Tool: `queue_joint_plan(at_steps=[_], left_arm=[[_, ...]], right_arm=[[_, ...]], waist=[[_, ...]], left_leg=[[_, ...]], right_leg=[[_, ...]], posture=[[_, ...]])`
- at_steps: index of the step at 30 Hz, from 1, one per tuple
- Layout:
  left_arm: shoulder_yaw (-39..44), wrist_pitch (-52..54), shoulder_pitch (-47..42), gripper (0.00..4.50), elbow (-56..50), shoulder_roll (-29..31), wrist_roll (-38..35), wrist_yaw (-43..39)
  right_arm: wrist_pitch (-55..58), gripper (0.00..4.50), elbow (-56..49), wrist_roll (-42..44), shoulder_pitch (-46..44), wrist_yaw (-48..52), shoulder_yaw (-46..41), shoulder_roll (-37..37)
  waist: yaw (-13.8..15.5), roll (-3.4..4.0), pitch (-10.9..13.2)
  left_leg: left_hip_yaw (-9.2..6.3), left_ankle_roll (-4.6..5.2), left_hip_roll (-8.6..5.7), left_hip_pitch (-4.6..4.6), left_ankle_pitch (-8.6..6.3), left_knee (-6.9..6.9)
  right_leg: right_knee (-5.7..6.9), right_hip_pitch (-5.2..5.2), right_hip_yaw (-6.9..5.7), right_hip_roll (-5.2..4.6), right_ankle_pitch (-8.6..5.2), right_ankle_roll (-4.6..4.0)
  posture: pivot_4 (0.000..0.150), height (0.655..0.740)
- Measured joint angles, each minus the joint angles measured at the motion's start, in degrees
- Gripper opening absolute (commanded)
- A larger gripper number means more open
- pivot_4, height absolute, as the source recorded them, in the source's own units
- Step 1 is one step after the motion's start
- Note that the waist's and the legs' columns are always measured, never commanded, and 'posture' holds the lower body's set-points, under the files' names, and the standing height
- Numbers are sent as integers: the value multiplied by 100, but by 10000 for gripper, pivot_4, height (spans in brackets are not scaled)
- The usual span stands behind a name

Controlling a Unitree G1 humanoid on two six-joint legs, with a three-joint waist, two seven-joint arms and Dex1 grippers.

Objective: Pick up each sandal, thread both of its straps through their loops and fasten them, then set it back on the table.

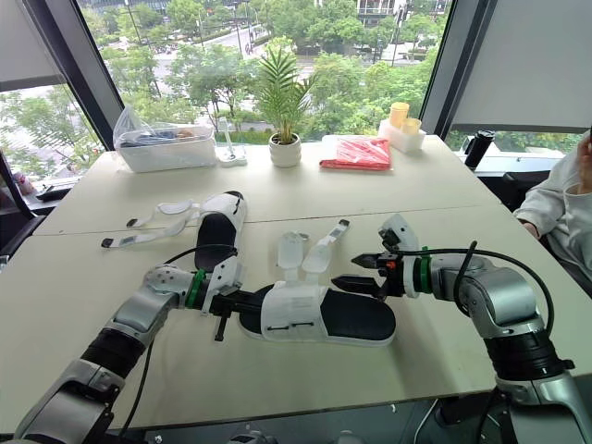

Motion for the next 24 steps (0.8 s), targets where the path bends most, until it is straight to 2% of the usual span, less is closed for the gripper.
queue_joint_plan(at_steps=[6,10,18,24], left_arm=[[-65,-102,-17,255,23,-87,67,-3],[-55,-117,5,255,25,-93,98,-2],[-47,-113,17,255,7,-150,129,22],[-32,-97,85,255,-101,-153,138,86]], right_arm=[[831,45000,713,175,-485,-597,-234,636],[819,45000,1768,154,-991,-797,-342,1087],[257,45000,4371,-128,-2255,-779,-398,1836],[-677,45000,6416,-290,-3254,-1002,-955,2151]], waist=[[0,1,-1],[-12,2,-2],[-8,2,-2],[-21,3,-2]], left_leg=[[1,0,-3,0,0,2],[2,0,-5,2,0,2],[3,0,-8,2,0,5],[6,0,-9,2,1,5]], right_leg=[[2,0,1,-1,1,1],[4,0,1,-1,2,3],[16,-4,2,-1,2,3],[25,-9,6,0,2,3]], posture=[[1500,7400],[1500,7400],[1500,7400],[1500,7400]])
